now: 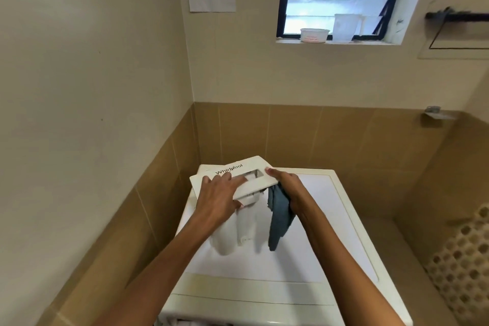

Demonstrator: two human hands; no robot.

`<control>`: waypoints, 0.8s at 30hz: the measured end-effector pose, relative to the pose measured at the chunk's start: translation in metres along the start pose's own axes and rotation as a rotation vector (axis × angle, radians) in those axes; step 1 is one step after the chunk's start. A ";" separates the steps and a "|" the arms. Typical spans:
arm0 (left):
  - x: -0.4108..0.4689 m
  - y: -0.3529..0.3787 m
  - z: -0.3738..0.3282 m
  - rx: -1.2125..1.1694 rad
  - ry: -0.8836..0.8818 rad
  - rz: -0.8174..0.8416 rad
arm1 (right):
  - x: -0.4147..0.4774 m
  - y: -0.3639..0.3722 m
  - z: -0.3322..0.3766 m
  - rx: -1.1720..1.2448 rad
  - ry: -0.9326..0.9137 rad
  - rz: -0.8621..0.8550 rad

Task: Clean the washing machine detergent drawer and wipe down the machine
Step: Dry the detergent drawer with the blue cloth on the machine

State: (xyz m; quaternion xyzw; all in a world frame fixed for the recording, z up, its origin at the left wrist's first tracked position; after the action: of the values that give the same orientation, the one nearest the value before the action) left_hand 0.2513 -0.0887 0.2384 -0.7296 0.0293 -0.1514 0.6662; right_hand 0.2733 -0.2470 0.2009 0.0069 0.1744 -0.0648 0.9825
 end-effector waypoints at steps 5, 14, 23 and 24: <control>-0.002 -0.004 0.012 -0.052 -0.077 -0.021 | 0.002 -0.007 -0.003 0.017 0.032 -0.029; -0.021 0.042 0.086 -1.410 -0.864 -0.230 | -0.005 -0.006 -0.005 0.070 0.006 -0.090; -0.041 0.055 0.059 -1.694 -0.986 -0.219 | -0.017 -0.019 -0.011 -0.145 -0.061 -0.115; -0.043 0.053 0.057 -1.708 -0.993 -0.211 | -0.019 -0.025 -0.009 -0.199 -0.078 -0.165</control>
State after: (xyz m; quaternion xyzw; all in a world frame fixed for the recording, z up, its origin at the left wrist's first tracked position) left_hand 0.2341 -0.0290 0.1747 -0.9441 -0.2188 0.1847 -0.1633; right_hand 0.2496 -0.2697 0.1991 -0.1073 0.1414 -0.1278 0.9758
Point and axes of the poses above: each hand's wrist, its own x-axis towards the middle knuckle, its own y-axis out of the palm, z = x × y, the point moved 7 cm from there along x, towards the middle knuckle, and after that the axes turned 1 degree about -y, right-handed, at the moved point
